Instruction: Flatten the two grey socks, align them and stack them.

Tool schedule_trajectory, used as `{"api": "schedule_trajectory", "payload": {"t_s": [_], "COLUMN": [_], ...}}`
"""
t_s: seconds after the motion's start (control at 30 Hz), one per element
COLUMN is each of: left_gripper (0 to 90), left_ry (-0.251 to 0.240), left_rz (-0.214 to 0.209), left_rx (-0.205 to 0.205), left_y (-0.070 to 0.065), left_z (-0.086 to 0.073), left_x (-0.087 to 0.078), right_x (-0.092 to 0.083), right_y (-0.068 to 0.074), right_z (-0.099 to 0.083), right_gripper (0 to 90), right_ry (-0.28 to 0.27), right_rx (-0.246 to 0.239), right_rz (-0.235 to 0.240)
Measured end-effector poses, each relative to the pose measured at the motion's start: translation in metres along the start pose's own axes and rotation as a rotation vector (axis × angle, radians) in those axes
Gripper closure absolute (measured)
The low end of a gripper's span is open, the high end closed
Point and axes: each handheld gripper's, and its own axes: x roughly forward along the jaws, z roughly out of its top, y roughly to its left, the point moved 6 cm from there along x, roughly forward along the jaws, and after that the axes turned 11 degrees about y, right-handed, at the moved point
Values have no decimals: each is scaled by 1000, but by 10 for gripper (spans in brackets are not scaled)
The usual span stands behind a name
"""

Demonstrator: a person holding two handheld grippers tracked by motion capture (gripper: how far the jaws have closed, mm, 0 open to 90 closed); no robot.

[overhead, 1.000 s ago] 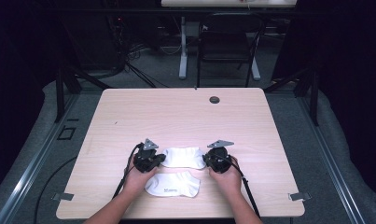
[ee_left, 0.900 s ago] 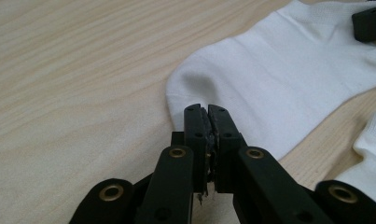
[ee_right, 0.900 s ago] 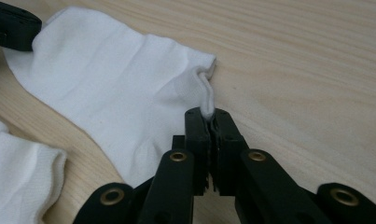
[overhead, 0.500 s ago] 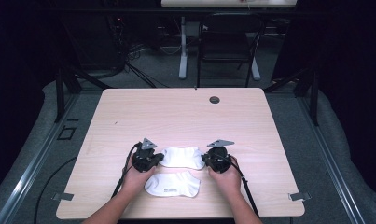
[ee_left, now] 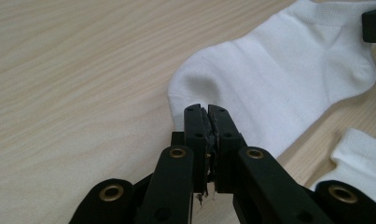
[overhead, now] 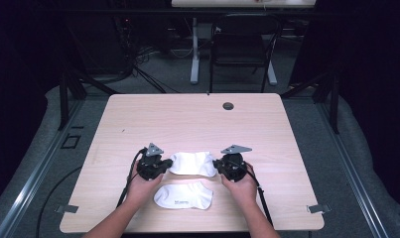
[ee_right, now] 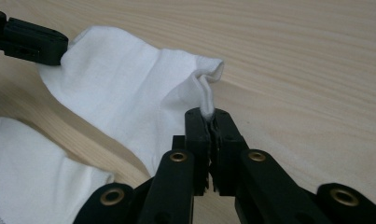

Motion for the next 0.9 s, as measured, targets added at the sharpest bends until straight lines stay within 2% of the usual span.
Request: {"api": "schedule_trajectory", "payload": {"t_s": [0.37, 0.73, 0.9], "left_gripper": [875, 875, 875], "left_ry": [-9, -9, -7], "left_rz": [-11, -28, -49], "left_rx": [13, 42, 49], "left_y": [-4, -14, -20], "left_z": [0, -10, -26], "left_x": [-12, -35, -48], "right_x": [-8, -23, -31], "right_y": [5, 28, 40], "right_z": [2, 1, -5], "right_gripper": [872, 872, 871], "right_ry": [-17, -8, -2], "right_rx": [1, -60, -84], "right_rz": [26, 42, 68]}}
